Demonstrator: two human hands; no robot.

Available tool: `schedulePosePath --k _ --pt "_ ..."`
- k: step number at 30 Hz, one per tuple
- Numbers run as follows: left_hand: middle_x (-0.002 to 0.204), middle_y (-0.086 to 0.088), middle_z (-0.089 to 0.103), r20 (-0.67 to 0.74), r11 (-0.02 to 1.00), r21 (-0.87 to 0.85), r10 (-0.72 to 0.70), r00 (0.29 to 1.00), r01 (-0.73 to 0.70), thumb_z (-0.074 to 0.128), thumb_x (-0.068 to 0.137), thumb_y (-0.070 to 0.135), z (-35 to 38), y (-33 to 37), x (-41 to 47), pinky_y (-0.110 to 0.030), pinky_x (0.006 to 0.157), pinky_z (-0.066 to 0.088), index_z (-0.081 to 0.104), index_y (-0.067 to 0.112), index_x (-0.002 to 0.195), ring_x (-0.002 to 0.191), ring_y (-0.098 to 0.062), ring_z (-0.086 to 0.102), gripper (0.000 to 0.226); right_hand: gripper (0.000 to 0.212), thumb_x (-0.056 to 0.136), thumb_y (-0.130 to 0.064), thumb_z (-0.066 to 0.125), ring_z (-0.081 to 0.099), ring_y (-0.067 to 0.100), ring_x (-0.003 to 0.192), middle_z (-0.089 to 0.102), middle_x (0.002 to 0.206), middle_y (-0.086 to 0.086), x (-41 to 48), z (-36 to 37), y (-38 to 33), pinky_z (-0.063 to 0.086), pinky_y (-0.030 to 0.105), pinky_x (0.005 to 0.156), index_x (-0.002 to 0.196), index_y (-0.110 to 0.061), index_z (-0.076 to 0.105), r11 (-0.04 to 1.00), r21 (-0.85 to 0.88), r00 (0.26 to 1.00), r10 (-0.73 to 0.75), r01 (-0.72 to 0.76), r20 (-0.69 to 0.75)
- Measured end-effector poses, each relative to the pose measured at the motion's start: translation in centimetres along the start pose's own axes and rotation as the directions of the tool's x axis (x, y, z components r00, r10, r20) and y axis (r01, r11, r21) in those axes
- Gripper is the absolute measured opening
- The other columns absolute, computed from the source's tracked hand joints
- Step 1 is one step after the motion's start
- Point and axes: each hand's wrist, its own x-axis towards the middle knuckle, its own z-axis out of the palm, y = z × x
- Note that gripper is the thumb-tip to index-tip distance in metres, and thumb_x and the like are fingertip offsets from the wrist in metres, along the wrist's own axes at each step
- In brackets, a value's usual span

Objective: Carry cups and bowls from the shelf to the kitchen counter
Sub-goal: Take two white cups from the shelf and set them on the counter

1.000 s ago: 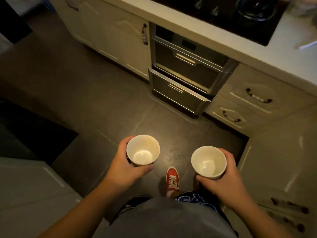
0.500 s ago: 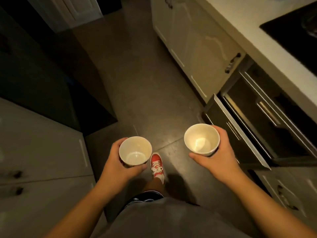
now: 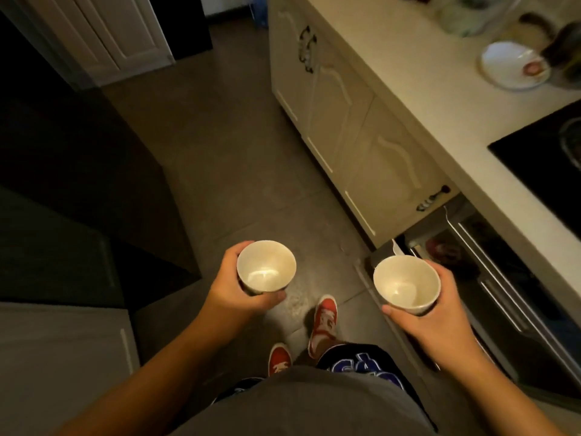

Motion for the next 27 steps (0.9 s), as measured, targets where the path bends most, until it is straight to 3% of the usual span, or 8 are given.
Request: schedulePosePath --k 5,9,15,18,23,27 --pt "0.120 0.030 0.051 0.066 0.996 0.069 0.049 0.997 -0.054 0.091 0.061 0.015 2.4 2.3 9.7 -0.003 0.077 0.048 0.039 0.045 0.123 0.115 0.012 0.050 0.087 0.094 0.055 -0.010 0.092 0.052 -0.004 0.103 0.049 0.113 -0.026 7.0 -0.8 0.3 0.043 0.017 0.079 0.120 -0.048 0.036 0.999 0.005 0.999 0.040 -0.040 0.012" --pt "0.125 0.019 0.050 0.039 0.999 0.029 -0.018 0.999 0.017 0.090 0.060 0.012 2.8 3.5 16.2 -0.010 0.077 0.053 0.039 0.045 0.125 0.111 0.011 0.053 0.089 0.092 0.053 -0.017 0.093 0.055 -0.001 0.105 0.054 0.113 -0.026 14.6 -1.0 -0.5 0.046 0.020 0.083 0.116 -0.055 0.039 0.996 0.037 0.994 0.081 -0.083 0.069" --pt "0.116 0.032 0.052 -0.128 0.993 0.037 -0.106 0.986 0.112 0.092 0.056 0.022 -0.1 4.8 21.9 -0.004 0.070 0.049 0.037 0.057 0.118 0.107 0.019 0.051 0.090 0.093 0.051 -0.023 0.094 0.051 -0.022 0.103 0.050 0.108 -0.048 26.7 2.5 -5.0 0.048 0.003 0.070 0.115 -0.060 0.036 0.999 0.033 0.976 -0.034 0.027 0.217" --pt "0.110 0.045 0.050 -0.202 0.989 0.027 -0.136 0.970 0.144 0.092 0.057 0.024 -2.8 5.4 23.5 -0.002 0.068 0.048 0.038 0.061 0.115 0.105 0.021 0.051 0.087 0.092 0.051 -0.029 0.094 0.053 -0.019 0.105 0.052 0.111 -0.045 31.9 5.8 -8.7 0.043 -0.003 0.074 0.115 -0.064 0.037 0.995 0.039 0.954 -0.095 0.087 0.283" --pt "0.111 0.048 0.049 -0.307 0.985 -0.007 -0.167 0.937 0.173 0.087 0.052 0.043 -8.4 5.4 27.2 0.003 0.072 0.044 0.038 0.052 0.121 0.107 0.023 0.049 0.085 0.090 0.043 -0.066 0.085 0.056 -0.014 0.107 0.054 0.117 -0.039 39.5 12.9 -14.2 0.047 0.005 0.074 0.118 -0.064 0.036 0.987 0.033 0.916 -0.158 0.156 0.368" --pt "0.110 0.049 0.048 -0.332 0.979 -0.033 -0.200 0.922 0.200 0.085 0.049 0.047 -14.2 4.0 32.0 -0.002 0.072 0.047 0.038 0.051 0.123 0.107 0.023 0.048 0.088 0.093 0.041 -0.071 0.082 0.055 -0.010 0.110 0.052 0.119 -0.036 44.8 19.2 -16.9 0.045 0.013 0.079 0.120 -0.064 0.034 0.982 0.030 0.906 -0.184 0.187 0.381"
